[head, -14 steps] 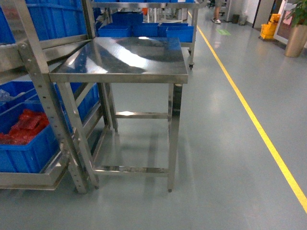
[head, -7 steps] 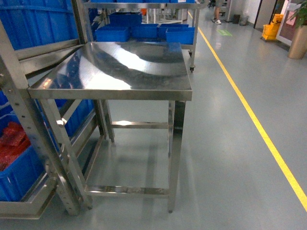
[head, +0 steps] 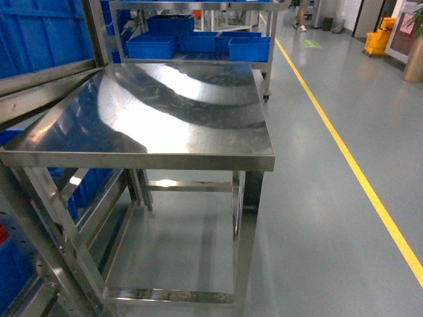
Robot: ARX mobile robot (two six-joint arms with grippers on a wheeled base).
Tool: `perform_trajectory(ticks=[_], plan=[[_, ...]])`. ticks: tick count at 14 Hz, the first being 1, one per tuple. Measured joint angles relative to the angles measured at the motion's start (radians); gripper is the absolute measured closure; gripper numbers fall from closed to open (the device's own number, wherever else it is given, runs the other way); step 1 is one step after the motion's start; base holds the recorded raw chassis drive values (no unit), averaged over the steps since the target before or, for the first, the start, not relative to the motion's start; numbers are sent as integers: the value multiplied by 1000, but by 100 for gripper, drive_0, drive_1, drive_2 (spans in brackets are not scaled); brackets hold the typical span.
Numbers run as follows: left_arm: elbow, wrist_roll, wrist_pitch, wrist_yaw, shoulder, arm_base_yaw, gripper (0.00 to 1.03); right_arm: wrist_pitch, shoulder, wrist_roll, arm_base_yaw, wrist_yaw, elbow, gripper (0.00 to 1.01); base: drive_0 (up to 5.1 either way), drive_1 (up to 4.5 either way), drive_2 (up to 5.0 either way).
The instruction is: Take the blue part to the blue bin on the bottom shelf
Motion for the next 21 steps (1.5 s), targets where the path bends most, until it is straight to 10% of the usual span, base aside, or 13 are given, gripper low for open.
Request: perform_trajectory(ticks=[21], plan=[[0,0,-2,0,-5,0,59,2,0,0,0,0,0,3,-472,238,238]])
